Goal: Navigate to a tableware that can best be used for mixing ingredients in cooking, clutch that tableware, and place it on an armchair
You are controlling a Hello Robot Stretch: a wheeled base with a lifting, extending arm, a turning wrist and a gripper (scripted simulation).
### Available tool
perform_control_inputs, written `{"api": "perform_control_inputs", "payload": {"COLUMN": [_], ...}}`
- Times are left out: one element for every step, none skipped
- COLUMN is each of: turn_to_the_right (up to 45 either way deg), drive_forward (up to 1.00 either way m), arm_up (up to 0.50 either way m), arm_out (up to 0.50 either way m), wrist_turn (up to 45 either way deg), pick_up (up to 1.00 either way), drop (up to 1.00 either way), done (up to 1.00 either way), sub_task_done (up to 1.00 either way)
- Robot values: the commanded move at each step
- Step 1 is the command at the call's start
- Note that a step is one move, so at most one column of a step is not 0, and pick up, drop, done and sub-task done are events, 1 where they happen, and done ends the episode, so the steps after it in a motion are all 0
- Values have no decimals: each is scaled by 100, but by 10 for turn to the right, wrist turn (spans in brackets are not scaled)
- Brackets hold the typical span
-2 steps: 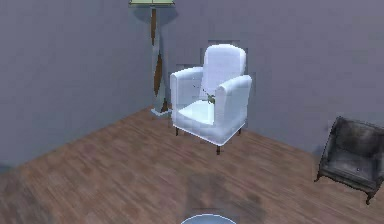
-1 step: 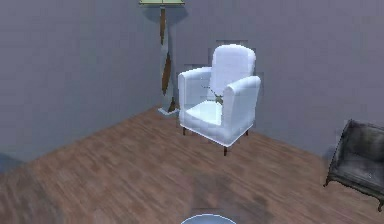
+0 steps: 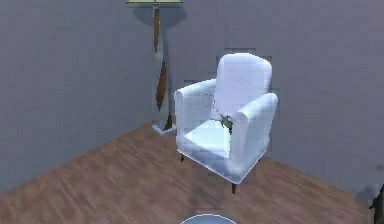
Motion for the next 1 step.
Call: {"api": "perform_control_inputs", "payload": {"turn_to_the_right": [-150], "drive_forward": [0], "arm_up": [0], "arm_out": [0], "wrist_turn": [0], "pick_up": [0], "drop": [0], "done": [0], "sub_task_done": [0]}}
